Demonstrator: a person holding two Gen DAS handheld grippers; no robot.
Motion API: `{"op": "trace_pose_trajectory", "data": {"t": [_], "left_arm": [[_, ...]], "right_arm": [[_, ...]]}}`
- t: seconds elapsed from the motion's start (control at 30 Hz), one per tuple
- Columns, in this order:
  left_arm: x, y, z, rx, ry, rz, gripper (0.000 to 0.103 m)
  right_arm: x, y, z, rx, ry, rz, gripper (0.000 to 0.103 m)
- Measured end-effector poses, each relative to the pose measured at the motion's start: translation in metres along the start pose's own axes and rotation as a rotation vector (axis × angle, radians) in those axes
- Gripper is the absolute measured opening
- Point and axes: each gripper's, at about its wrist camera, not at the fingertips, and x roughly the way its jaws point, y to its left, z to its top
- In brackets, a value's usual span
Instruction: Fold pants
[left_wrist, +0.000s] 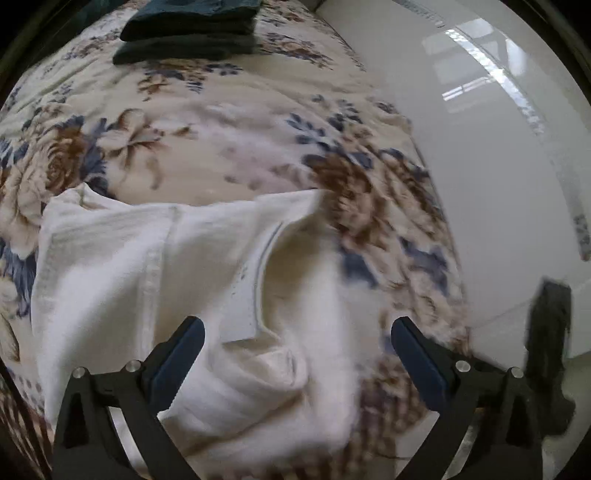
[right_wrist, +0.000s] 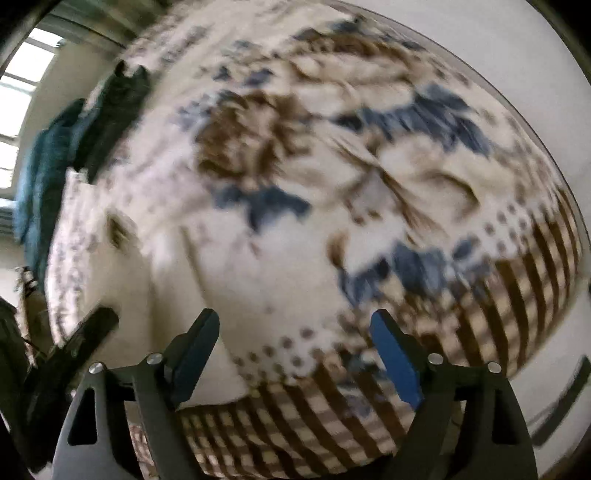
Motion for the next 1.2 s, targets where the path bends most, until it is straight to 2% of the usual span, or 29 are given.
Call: {"op": "trace_pose_trajectory", "data": {"t": [0.1, 0.17, 0.23, 0.33, 0.43, 0.47, 0.5, 0.53, 0.57, 0.6, 0.63, 0.7, 0.73, 0.8, 0.9, 0.93, 1.0, 1.03, 1.07, 1.13, 1.17, 1.2], "left_arm": [[-0.008, -0.006, -0.006, -0.027, 0.038, -0.025, 0.103], [-0.028, 0.010, -0.009, -0.071, 0.008, -0.004, 0.103], [-0.056, 0.041, -0.013, -0.105, -0.056, 0.087, 0.103], [-0.072, 0.094, -0.011, -0.152, -0.101, 0.220, 0.103], [-0.065, 0.152, -0.008, -0.237, -0.067, 0.319, 0.103], [-0.059, 0.169, -0.008, -0.272, -0.052, 0.331, 0.103], [-0.052, 0.179, -0.008, -0.287, -0.037, 0.335, 0.103], [-0.044, 0.189, -0.008, -0.299, -0.009, 0.341, 0.103], [-0.038, 0.193, -0.008, -0.301, 0.004, 0.336, 0.103], [-0.032, 0.195, -0.008, -0.305, 0.018, 0.332, 0.103], [-0.025, 0.196, -0.009, -0.306, 0.036, 0.328, 0.103], [-0.011, 0.195, -0.011, -0.298, 0.082, 0.303, 0.103], [-0.004, 0.194, -0.013, -0.303, 0.105, 0.288, 0.103], [0.003, 0.192, -0.014, -0.324, 0.122, 0.258, 0.103], [-0.004, 0.186, -0.002, -0.317, 0.118, 0.245, 0.103], [-0.014, 0.184, 0.007, -0.315, 0.092, 0.240, 0.103], [-0.029, 0.186, 0.026, -0.312, 0.038, 0.215, 0.103], [-0.030, 0.189, 0.040, -0.312, 0.029, 0.195, 0.103], [-0.026, 0.196, 0.053, -0.329, 0.038, 0.165, 0.103], [0.001, 0.215, 0.083, -0.393, 0.105, 0.084, 0.103], [0.016, 0.223, 0.094, -0.401, 0.151, 0.068, 0.103], [0.038, 0.226, 0.107, -0.376, 0.222, 0.090, 0.102]], "right_arm": [[-0.004, 0.010, 0.016, -0.001, 0.016, 0.050, 0.087], [0.002, 0.025, 0.021, -0.007, 0.058, 0.093, 0.087], [0.014, 0.049, 0.021, -0.038, 0.105, 0.144, 0.087], [0.043, 0.078, 0.017, -0.093, 0.188, 0.198, 0.087], [0.090, 0.095, 0.006, -0.090, 0.328, 0.232, 0.086], [0.104, 0.098, -0.001, -0.084, 0.374, 0.231, 0.081], [0.110, 0.100, -0.007, -0.090, 0.382, 0.187, 0.049], [0.108, 0.104, -0.011, -0.126, 0.357, 0.134, 0.040], [0.097, 0.109, -0.014, -0.153, 0.320, 0.146, 0.034], [0.087, 0.110, -0.015, -0.150, 0.304, 0.158, 0.021], [0.073, 0.111, -0.016, -0.153, 0.277, 0.155, 0.015], [0.045, 0.111, -0.017, -0.197, 0.189, 0.100, 0.014], [0.041, 0.109, -0.017, -0.210, 0.172, 0.070, 0.014], [0.066, 0.096, -0.018, -0.215, 0.238, 0.016, 0.016], [0.091, 0.098, -0.016, -0.225, 0.320, 0.015, 0.028], [0.093, 0.102, -0.011, -0.232, 0.329, 0.013, 0.037], [0.082, 0.108, 0.001, -0.240, 0.301, 0.034, 0.048], [0.077, 0.109, 0.007, -0.238, 0.279, 0.032, 0.058], [0.070, 0.109, 0.015, -0.228, 0.252, 0.027, 0.063], [0.070, 0.110, 0.030, -0.200, 0.235, 0.048, 0.067], [0.074, 0.108, 0.039, -0.169, 0.250, 0.057, 0.067], [0.079, 0.109, 0.044, -0.150, 0.260, 0.069, 0.067]]}}
